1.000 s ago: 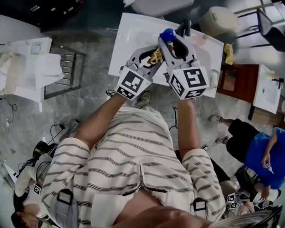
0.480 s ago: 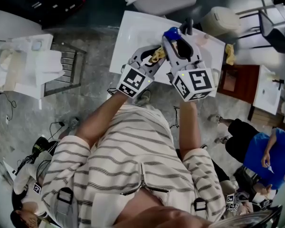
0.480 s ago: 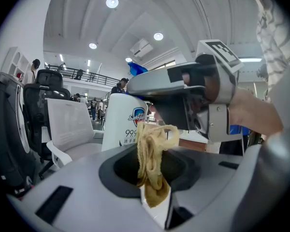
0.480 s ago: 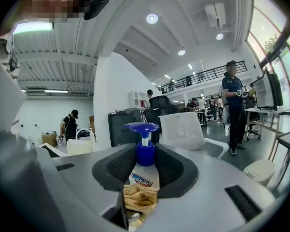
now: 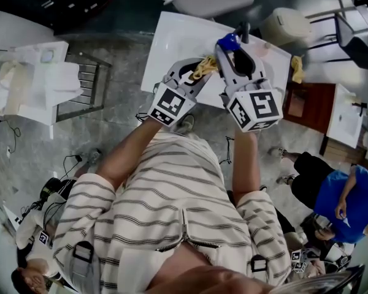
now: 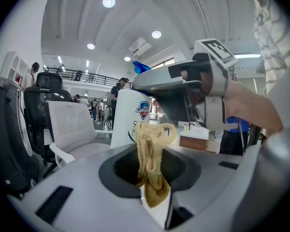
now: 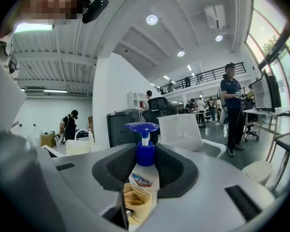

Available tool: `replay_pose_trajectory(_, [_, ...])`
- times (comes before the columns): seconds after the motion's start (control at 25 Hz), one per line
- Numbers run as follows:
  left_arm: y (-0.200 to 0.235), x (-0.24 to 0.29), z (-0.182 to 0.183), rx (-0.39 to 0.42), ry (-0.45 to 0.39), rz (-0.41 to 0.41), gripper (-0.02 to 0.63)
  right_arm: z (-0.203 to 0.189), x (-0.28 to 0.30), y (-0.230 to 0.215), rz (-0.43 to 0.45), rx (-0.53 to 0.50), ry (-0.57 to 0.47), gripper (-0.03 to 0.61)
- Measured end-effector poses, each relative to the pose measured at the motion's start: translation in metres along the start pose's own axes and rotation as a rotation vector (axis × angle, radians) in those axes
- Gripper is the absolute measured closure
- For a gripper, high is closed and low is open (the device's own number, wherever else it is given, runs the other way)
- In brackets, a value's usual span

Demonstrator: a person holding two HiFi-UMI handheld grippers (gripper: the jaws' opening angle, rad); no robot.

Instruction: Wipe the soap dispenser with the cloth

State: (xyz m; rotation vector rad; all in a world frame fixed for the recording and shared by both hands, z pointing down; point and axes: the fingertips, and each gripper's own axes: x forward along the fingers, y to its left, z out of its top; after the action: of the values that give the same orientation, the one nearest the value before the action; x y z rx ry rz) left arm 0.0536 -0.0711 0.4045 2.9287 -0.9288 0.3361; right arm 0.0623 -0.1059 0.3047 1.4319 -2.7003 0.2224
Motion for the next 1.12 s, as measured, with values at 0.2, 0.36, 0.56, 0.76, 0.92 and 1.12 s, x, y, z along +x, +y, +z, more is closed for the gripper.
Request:
replay_pose_trajectory(0.2, [0.003, -0.009, 0.003, 0.012, -0.005, 0.013, 0.520, 0.002, -0.003, 0.000, 0.000, -0.010, 0.001, 0.454])
replay_pose_trajectory(0.36, [0.006, -0.015, 0.005, 0.012, -0.010, 0.022, 0.520, 0.003, -0.004, 0.000, -0.002, -0.010, 0.006, 0.454])
replay_pose_trajectory(0.56, [0.015, -0.025, 0.007, 0.004, -0.019, 0.054, 0.520, 0.006, -0.006, 0.002, -0.001, -0.018, 0.006, 0.454])
replay_pose_trajectory(0.76, [0.022, -0.034, 0.014, -0.005, -0.041, 0.076, 0.520, 0.005, -0.008, 0.003, -0.006, -0.022, 0.009, 0.454])
replay_pose_trajectory(0.92, [0.034, -0.040, 0.025, 0.000, -0.072, 0.109, 0.520, 0.007, -0.005, 0.001, -0.012, -0.025, 0.007, 0.454])
replay_pose_trajectory(1.12, [0.045, -0.043, 0.031, -0.010, -0.092, 0.118, 0.520, 0.005, -0.005, 0.002, -0.006, -0.031, 0.018, 0.454])
